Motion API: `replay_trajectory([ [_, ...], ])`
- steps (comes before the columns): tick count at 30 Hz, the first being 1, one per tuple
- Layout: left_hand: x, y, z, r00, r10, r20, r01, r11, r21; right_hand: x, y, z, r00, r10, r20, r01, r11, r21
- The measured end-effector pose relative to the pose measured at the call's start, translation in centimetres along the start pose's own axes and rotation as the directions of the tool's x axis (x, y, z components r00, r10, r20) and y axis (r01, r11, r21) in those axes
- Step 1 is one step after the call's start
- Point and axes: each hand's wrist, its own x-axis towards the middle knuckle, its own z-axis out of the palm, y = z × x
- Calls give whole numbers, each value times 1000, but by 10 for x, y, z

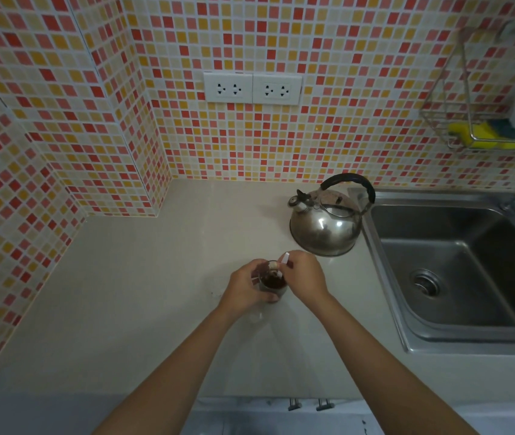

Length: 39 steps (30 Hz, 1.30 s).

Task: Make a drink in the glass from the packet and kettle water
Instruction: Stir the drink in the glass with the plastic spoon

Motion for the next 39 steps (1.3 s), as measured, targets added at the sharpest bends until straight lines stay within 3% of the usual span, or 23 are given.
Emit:
replay_trajectory([
  [2, 0, 0, 0, 1000, -12, 5, 12, 1000, 7, -1, 2, 1, 999, 38, 5, -38, 999, -5],
  [6, -3, 0, -1, 1000, -9, 2, 9, 1000, 10, -6, -5, 4, 997, -42, 62, 39, 998, 55],
  [10, -2, 2, 0, 1000, -18, 6, 18, 1000, 14, -3, 4, 0, 1000, 0, 4, 0, 1000, 3],
  [16, -2, 1, 0, 1000, -19, 4, 19, 1000, 8, -8, 2, 5, 999, -33, 23, 29, 987, 155],
  [20, -1, 2, 0, 1000, -26, 5, 26, 999, 20, -6, 10, 1, 1000, -15, -16, 16, 997, 70],
  [27, 0, -1, 0, 1000, -14, 4, 14, 999, 30, -9, 2, 3, 997, -80, 14, 78, 994, 78],
  [30, 1, -1, 0, 1000, -18, 8, 17, 999, 32, -7, 7, 1, 999, -33, -10, 34, 997, 65],
  [35, 2, -2, 1, 1000, -6, 6, 6, 1000, 8, -9, 11, -1, 992, 122, -14, -112, 944, 310],
  [39, 3, -3, 0, 1000, -3, 4, 3, 1000, 1, -9, 11, -9, 993, 90, -72, -57, 928, 369],
])
